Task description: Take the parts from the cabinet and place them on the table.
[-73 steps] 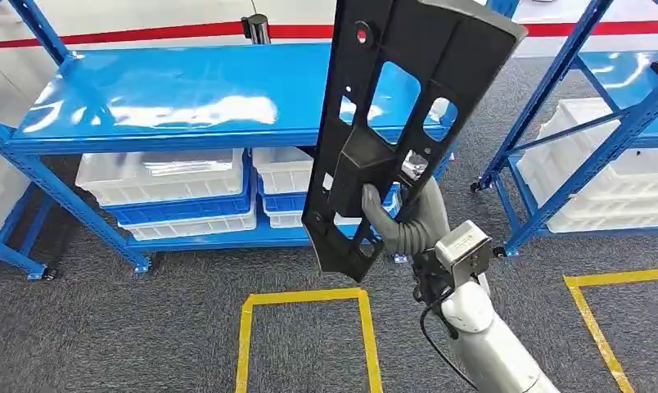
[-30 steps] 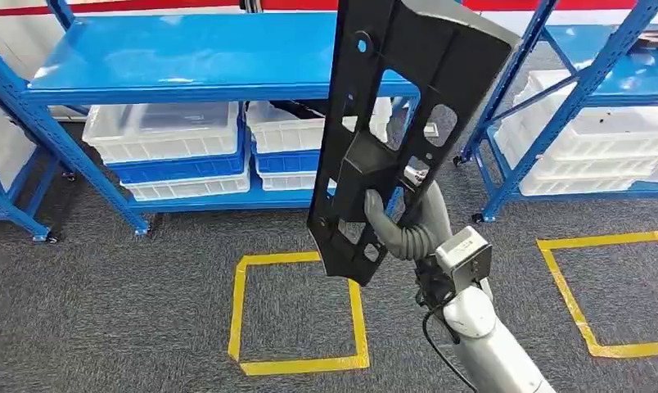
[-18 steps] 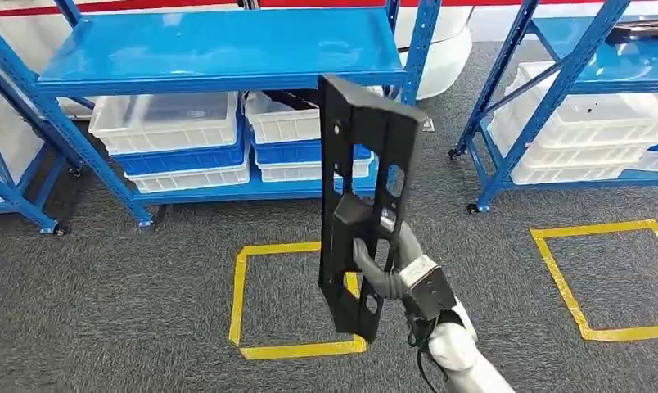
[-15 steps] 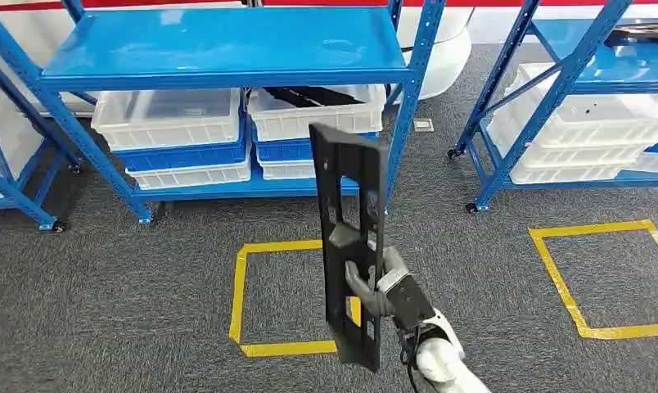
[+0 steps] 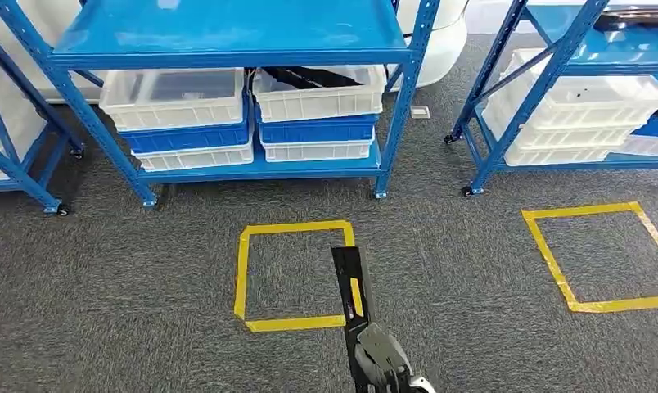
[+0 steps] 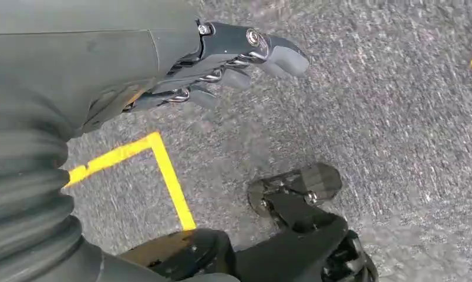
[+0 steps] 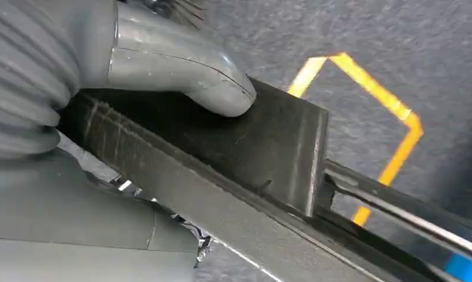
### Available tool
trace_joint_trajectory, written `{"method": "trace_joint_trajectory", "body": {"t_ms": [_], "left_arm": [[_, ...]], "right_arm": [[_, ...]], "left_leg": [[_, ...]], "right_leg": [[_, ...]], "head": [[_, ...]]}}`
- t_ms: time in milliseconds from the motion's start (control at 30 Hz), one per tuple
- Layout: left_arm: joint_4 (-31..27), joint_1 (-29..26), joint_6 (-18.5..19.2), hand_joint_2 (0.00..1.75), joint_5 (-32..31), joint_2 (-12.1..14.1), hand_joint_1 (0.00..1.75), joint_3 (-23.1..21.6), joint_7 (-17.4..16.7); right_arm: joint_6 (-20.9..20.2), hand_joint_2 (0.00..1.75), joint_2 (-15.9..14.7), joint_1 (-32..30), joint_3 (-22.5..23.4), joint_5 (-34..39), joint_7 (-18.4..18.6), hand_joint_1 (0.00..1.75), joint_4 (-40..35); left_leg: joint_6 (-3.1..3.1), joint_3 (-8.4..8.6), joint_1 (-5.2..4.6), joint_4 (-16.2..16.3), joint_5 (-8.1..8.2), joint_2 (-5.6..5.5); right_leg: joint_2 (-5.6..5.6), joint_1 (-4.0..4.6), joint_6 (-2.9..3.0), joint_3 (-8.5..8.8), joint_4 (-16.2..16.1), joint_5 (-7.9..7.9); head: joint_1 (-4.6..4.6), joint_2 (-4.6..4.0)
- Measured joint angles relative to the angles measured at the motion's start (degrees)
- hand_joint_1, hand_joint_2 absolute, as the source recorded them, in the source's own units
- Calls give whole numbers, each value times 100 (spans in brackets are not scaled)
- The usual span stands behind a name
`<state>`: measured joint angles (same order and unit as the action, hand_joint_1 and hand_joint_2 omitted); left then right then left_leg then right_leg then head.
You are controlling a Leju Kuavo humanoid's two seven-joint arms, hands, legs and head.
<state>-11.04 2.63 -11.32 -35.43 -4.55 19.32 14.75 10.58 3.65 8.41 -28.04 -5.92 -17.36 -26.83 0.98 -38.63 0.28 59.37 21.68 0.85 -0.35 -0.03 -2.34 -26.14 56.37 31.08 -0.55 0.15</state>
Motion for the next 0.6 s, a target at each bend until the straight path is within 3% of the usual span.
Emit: {"method": "trace_joint_trajectory", "body": {"t_ms": [33,67,100,133,167,233,267,300,333,400,433,467,533,567,600], "left_arm": [[0,0,-2,175,0,0,0,2,0],[0,3,-9,175,0,0,0,11,0],[0,1,-15,175,0,4,0,26,2],[0,-1,-33,175,0,9,0,44,11],[0,-17,-48,175,2,11,0,52,22],[2,-67,-57,175,26,11,0,85,37],[2,-92,-63,175,57,13,0,131,37],[2,-108,-66,175,68,17,0,162,39],[2,-120,-68,175,70,26,0,188,44],[2,-123,-68,175,70,48,0,214,48],[2,-122,-68,175,66,48,0,225,50],[13,-132,-63,175,57,26,0,230,52],[11,-131,-48,175,-17,31,0,245,65],[11,-133,-37,175,-81,26,0,251,72],[11,-139,-15,175,-131,28,0,254,85]], "right_arm": [[24,175,24,29,9,13,108,175,119],[39,175,39,65,24,61,271,175,269],[57,175,61,101,59,149,359,175,399],[66,175,68,109,121,243,353,175,519],[72,175,65,111,197,341,258,175,613],[90,175,68,83,348,558,-252,175,766],[129,175,72,56,431,632,-562,175,814],[177,175,79,33,516,667,-864,175,851],[208,175,98,29,586,671,-1022,175,875],[232,175,142,40,660,675,-1179,175,897],[232,175,160,53,708,689,-1377,175,888],[228,175,161,45,763,715,-1647,175,832],[162,175,231,-120,863,672,-2085,175,295],[138,175,243,-279,890,563,-1992,175,-319],[120,175,267,-356,901,472,-1852,175,-873]], "left_leg": [[-42,-1,12,-23,-44,15],[-87,14,28,-61,-103,31],[-126,-6,21,-71,-113,16],[-150,-30,40,7,27,-15],[-162,-100,40,270,311,-34],[-204,-342,58,1138,857,-45],[-236,-434,68,1529,986,-45],[-252,-403,87,1623,960,-45],[-274,-257,115,1482,839,-43],[-327,353,183,500,377,-41],[-379,493,184,239,437,-61],[-338,541,133,223,472,-117],[-262,461,135,154,522,-130],[-230,408,163,131,489,-137],[-217,364,162,127,469,-130]], "right_leg": [[7,17,33,-21,-16,-25],[15,21,83,-45,-29,-66],[18,-58,126,-25,-99,-152],[23,-95,135,-32,-112,-183],[16,-97,193,-54,-112,-212],[-20,-93,212,-75,-110,-234],[-24,-93,196,-89,-100,-246],[-24,-98,189,-94,-97,-250],[-22,-112,182,-87,-83,-250],[17,-169,144,-52,13,-229],[17,-176,87,-84,57,-194],[13,-122,38,-207,107,-178],[20,-114,16,-200,155,-199],[35,-121,0,-247,154,-183],[55,-126,34,-297,147,-228]], "head": [[48,0],[42,0],[37,0],[40,0],[26,0],[39,2],[33,0],[33,0],[33,0],[33,0],[33,0],[-32,0],[-11,0],[2,0],[-15,0]]}}
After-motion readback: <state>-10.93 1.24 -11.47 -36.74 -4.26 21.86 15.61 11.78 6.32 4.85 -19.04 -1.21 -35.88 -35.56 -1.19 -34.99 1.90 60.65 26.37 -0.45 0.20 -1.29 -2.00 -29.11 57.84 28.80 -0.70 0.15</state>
